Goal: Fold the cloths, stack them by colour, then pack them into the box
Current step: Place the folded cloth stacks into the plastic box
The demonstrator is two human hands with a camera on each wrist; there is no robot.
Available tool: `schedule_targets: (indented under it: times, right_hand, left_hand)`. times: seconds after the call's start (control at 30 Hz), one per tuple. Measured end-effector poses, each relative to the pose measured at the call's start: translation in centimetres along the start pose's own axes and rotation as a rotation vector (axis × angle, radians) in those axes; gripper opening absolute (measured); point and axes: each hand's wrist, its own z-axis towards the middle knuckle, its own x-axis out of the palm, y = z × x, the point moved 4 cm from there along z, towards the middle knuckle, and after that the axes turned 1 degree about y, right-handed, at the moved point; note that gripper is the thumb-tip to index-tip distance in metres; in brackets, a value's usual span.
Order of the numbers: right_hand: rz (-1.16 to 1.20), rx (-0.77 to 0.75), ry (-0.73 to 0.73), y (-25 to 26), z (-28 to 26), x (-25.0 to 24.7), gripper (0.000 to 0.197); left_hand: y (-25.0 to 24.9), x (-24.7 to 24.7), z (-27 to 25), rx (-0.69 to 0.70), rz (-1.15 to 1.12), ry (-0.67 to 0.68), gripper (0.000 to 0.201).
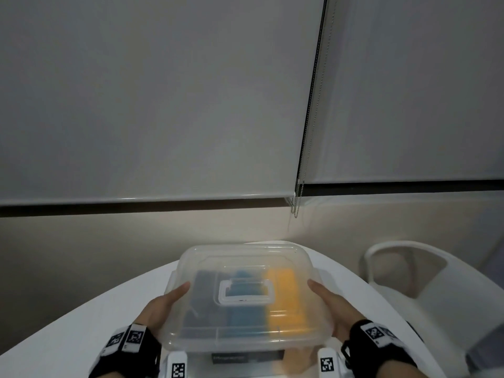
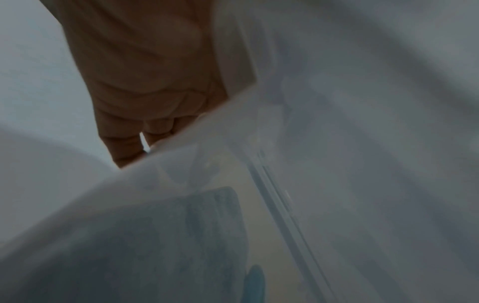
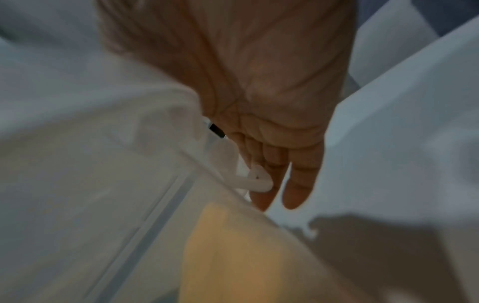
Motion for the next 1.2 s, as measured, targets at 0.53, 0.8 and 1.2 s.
schedule_targets:
  times: [0.53,0.8,1.2]
  right_hand:
    - [-1.164,-0.250,-0.621,4.9,-0.1,1.9,0.040]
    - [-1.625,-0.238,-0.671,6.3,0.2,3.8,0.037]
    - [-1.481,-0.244,-0.691,6.5,-0.1,3.2,0.025]
  left_hand:
    - [-3.2,1.8,-0.9,0.206,0.788,-0.434,0.056]
    - [-4.1,2.3,-0.3,0.198,1.117,-0.541,0.046]
    - [-5.0,2.7,-0.1,0.197,1.257,-0.506,0.036]
